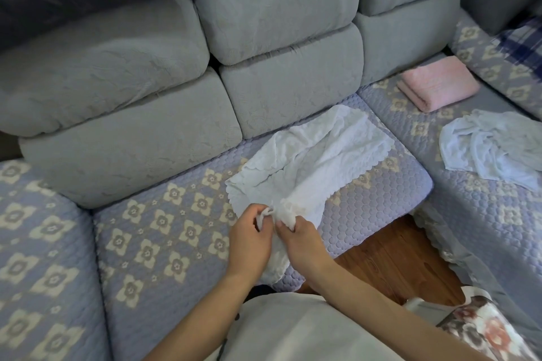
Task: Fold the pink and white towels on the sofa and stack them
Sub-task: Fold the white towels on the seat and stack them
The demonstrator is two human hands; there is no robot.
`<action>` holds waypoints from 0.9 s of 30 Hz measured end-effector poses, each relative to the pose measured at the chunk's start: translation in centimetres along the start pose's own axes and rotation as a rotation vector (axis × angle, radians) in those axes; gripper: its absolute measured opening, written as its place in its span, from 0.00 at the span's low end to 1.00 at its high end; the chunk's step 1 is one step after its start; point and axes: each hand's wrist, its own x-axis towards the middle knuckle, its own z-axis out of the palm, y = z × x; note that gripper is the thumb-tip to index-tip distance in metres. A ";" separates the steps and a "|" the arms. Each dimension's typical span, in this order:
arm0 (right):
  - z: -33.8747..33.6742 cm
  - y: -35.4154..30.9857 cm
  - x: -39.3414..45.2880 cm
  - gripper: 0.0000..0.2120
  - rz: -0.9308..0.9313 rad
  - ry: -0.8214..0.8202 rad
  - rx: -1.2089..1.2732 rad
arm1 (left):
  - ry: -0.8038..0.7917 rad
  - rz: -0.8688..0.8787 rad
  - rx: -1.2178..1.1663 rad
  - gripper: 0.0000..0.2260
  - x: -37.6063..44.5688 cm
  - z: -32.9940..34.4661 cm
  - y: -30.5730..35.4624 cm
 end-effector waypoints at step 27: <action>-1.9 -1.4 -1.5 0.10 -0.093 -0.053 0.381 | -0.102 -0.007 -0.069 0.06 -1.0 -0.7 2.1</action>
